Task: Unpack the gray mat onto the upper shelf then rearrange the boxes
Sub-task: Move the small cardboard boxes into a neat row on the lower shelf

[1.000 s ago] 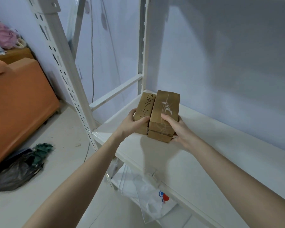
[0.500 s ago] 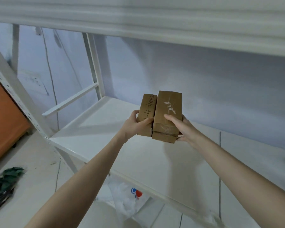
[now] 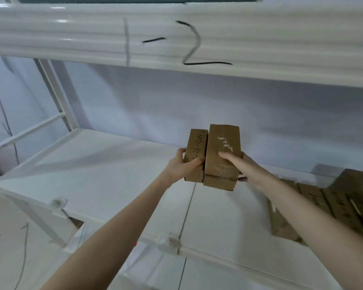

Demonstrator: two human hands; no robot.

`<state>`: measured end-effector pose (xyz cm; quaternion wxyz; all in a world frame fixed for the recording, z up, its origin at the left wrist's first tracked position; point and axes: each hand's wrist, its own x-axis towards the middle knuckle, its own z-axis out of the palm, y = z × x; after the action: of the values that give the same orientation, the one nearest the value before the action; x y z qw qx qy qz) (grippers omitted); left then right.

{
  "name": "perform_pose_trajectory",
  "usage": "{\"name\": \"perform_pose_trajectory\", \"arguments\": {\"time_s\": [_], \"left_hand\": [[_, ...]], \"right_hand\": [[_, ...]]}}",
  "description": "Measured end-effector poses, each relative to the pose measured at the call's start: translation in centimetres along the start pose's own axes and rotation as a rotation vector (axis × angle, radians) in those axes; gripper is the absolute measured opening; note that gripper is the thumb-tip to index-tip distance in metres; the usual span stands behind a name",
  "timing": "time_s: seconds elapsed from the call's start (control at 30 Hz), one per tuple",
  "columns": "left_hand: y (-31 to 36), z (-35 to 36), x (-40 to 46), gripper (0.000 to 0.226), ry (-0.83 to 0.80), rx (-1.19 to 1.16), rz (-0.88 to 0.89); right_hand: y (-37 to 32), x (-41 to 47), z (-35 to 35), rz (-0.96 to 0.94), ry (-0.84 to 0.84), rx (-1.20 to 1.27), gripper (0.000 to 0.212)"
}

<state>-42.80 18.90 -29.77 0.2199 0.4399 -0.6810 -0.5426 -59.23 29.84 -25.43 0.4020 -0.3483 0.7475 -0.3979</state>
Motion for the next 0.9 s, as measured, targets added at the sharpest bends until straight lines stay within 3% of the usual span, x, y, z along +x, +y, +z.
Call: {"name": "perform_pose_trajectory", "arguments": {"time_s": [0.17,0.3,0.43,0.57,0.67,0.73,0.9], "left_hand": [[-0.1,6.9,-1.2,0.071,-0.067,0.014,-0.035],[-0.9,10.2,-1.9,0.068,-0.082,0.040,-0.079],[-1.7,12.1,-2.5,0.065,-0.052,0.044,-0.118],[-2.7,12.6,-2.6,0.065,-0.063,0.024,-0.156],[-3.4,12.7,-2.8,0.068,-0.071,0.017,-0.181],[-3.6,12.8,-3.1,0.071,-0.088,0.021,-0.182],[-3.5,13.4,-3.3,0.067,-0.114,0.008,-0.157]], "right_hand": [[4.3,-1.9,-5.2,0.046,-0.073,0.034,0.046],[7.0,-2.7,-7.0,0.111,-0.078,0.018,0.046],[8.6,-2.9,-7.7,0.095,-0.057,-0.067,0.031],[9.2,-2.3,-7.3,0.087,-0.027,-0.162,0.044],[9.7,-2.1,-7.1,0.091,-0.022,-0.233,0.080],[9.9,-2.2,-7.0,0.089,-0.022,-0.254,0.091],[10.2,-2.7,-6.9,0.005,0.047,-0.184,0.059]]}}
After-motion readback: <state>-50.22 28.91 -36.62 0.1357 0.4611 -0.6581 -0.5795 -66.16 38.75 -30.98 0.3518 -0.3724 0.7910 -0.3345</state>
